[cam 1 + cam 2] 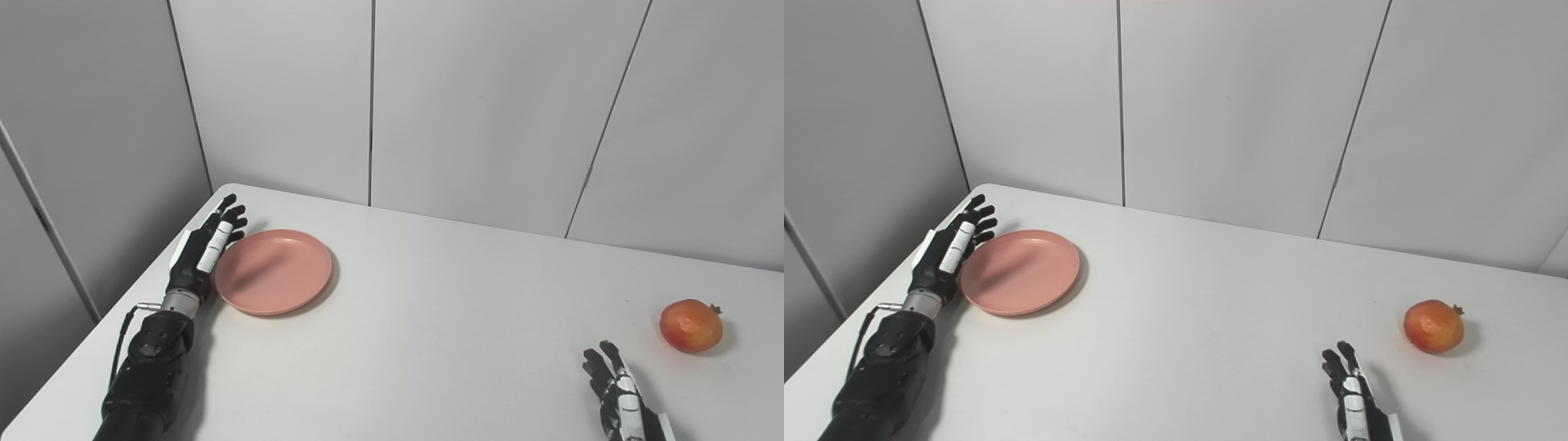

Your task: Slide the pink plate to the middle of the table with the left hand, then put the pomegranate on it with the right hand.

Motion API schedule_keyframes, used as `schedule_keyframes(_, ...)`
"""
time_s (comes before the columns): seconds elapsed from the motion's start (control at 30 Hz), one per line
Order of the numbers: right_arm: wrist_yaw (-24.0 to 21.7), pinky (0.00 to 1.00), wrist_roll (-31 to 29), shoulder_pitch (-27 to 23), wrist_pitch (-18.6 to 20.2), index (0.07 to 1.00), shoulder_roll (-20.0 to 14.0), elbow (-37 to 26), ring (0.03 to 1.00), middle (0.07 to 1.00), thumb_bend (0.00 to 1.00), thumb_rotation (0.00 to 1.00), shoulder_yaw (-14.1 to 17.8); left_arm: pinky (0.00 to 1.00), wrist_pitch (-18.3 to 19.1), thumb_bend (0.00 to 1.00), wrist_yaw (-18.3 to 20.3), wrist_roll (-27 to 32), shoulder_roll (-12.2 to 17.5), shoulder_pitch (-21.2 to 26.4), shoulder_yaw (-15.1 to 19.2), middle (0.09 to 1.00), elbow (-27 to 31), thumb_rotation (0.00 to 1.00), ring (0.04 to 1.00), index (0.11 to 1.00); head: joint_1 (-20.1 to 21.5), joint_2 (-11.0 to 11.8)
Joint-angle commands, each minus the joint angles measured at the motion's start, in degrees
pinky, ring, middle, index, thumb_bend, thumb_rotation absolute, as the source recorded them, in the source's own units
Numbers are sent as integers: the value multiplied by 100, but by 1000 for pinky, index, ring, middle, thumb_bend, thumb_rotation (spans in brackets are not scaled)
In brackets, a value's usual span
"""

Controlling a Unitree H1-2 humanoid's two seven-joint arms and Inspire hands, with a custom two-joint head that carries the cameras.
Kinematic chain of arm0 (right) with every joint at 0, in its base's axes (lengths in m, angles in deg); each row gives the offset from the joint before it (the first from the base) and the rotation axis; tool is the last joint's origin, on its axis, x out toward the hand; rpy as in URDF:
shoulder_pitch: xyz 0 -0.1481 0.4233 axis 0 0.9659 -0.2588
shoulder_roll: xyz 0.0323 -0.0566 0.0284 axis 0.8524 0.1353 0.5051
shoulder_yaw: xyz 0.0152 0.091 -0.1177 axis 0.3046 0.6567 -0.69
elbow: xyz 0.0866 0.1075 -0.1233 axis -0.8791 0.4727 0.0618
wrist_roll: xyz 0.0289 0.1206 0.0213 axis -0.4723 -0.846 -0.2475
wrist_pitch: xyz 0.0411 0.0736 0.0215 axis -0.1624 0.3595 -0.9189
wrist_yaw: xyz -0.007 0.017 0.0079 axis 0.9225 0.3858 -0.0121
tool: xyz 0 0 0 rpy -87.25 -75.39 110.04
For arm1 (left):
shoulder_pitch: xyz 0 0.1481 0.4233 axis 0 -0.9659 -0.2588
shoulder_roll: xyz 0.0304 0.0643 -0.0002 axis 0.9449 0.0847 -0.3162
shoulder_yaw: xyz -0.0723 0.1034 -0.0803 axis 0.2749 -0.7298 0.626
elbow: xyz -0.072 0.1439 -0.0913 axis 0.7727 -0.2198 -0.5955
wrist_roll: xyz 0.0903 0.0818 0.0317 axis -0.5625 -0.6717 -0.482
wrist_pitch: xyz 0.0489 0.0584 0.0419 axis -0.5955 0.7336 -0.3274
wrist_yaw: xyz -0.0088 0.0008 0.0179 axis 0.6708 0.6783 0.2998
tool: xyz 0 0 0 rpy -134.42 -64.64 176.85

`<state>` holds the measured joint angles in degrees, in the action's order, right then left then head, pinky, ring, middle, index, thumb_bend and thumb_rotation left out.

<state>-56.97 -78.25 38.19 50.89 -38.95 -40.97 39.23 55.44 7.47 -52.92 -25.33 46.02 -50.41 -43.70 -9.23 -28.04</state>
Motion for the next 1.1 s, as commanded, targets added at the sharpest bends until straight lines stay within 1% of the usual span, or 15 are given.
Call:
schedule_keyframes(0.0, -23, 998, 0, 336, 102, 938, 33, -31, 923, 899, 692, 1000, -95, 865, 271, 890, 113, 344, -105, 38, 118, 913, 248, 854, 892, 919, -8, -16)
schedule_keyframes(0.07, -15, 994, 1, 338, 92, 939, 26, -35, 922, 900, 688, 1000, -112, 861, 522, 890, 117, 501, -190, 4, 190, 926, 437, 874, 903, 933, -3, -24)
schedule_keyframes(0.2, 4, 997, 12, 347, 88, 940, 25, -41, 923, 902, 684, 1000, -141, 857, 846, 886, 120, 623, -274, -32, 257, 930, 654, 919, 902, 945, 4, -42)
schedule_keyframes(0.23, 17, 997, 17, 351, 113, 940, 32, -55, 922, 901, 684, 1000, -147, 857, 976, 884, 116, 660, -301, -57, 265, 929, 778, 924, 902, 947, 9, -52)
schedule_keyframes(0.37, 37, 997, 16, 360, 154, 936, 46, -82, 919, 897, 675, 1000, -174, 841, 1369, 884, 159, 748, -354, -115, 261, 917, 1074, 945, 880, 935, 19, -63)
schedule_keyframes(0.47, 42, 998, 30, 362, 128, 940, 40, -78, 921, 900, 672, 1000, -190, 856, 1608, 895, 188, 790, -379, -156, 241, 921, 1255, 952, 884, 944, 21, -66)
schedule_keyframes(0.6, 46, 991, 47, 365, 88, 941, 29, -71, 918, 898, 660, 1000, -211, 899, 2130, 900, 217, 940, -431, -199, 226, 926, 1619, 945, 902, 969, 30, -82)
schedule_keyframes(0.67, 55, 989, 50, 369, 71, 939, 36, -76, 917, 896, 667, 1000, -219, 883, 2340, 894, 230, 966, -442, -220, 188, 918, 1794, 952, 899, 969, 35, -86)
schedule_keyframes(0.87, 84, 980, 88, 387, 127, 937, 48, -118, 912, 893, 672, 1000, -243, 856, 2702, 879, 286, 968, -489, -238, 85, 899, 2042, 961, 879, 965, 54, -111)
schedule_keyframes(1.07, 91, 976, 91, 395, 102, 935, 50, -119, 909, 893, 670, 1000, -258, 837, 2896, 867, 216, 930, -683, -337, -10, 892, 2337, 943, 866, 949, 71, -117)
